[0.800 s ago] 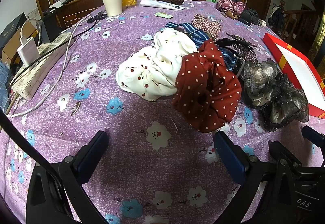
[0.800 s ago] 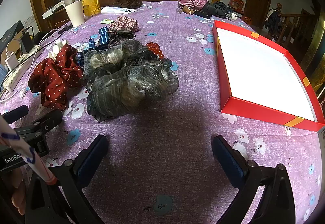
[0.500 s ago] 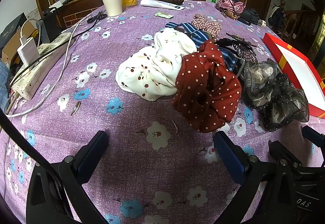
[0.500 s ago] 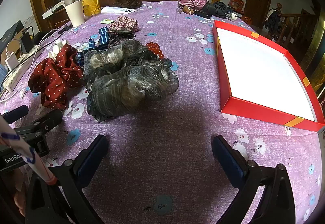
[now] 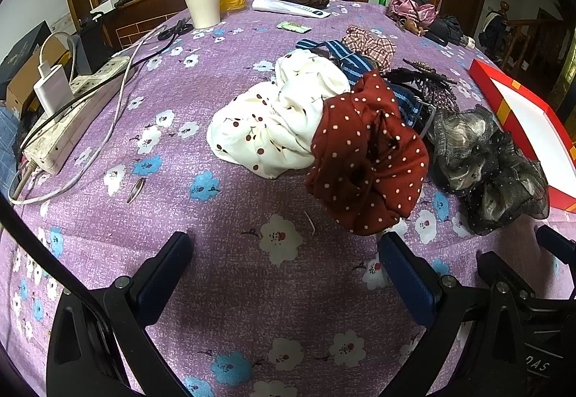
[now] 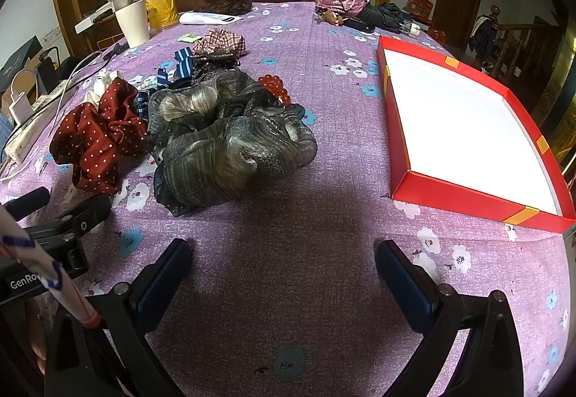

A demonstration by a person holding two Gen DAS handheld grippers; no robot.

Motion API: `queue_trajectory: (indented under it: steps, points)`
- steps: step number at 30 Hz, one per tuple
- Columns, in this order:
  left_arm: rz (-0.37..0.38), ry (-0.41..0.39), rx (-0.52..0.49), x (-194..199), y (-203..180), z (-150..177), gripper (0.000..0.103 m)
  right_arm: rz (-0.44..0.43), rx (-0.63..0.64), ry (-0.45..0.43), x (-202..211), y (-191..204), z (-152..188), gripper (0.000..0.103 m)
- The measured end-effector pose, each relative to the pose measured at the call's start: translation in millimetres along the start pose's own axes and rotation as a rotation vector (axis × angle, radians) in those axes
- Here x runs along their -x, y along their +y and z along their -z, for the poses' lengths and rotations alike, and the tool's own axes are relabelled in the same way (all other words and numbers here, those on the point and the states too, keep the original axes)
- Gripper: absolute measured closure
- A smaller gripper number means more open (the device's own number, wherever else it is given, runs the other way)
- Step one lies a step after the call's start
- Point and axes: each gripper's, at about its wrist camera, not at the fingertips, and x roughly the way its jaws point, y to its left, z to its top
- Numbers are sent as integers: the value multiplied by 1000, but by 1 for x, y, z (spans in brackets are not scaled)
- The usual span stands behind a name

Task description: Organize jewelry

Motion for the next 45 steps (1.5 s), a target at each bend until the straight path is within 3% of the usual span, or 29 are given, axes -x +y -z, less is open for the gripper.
queue_trajectory:
  steps: [15,21,28,31,39,45]
  points:
    - [39,3,-7,11,3,4,0,3,-5,2,0,1,-1,0]
    - [7,-109,-6,49,11,15,0,-3,1,1,0,-3,0,0]
    - [-90,-270,-2,106,33,29,0,16,5,-2,8,-2,3,3]
    - [-110,-318,10,124,43,33,0,16,-18,-49,26,-5,8,9]
    - [-119,-401,25,172,57,48,0,67,-6,-249,101,-9,39,9]
    - [-111,-429,28,197,61,56,0,5,-81,-250,138,-35,51,17]
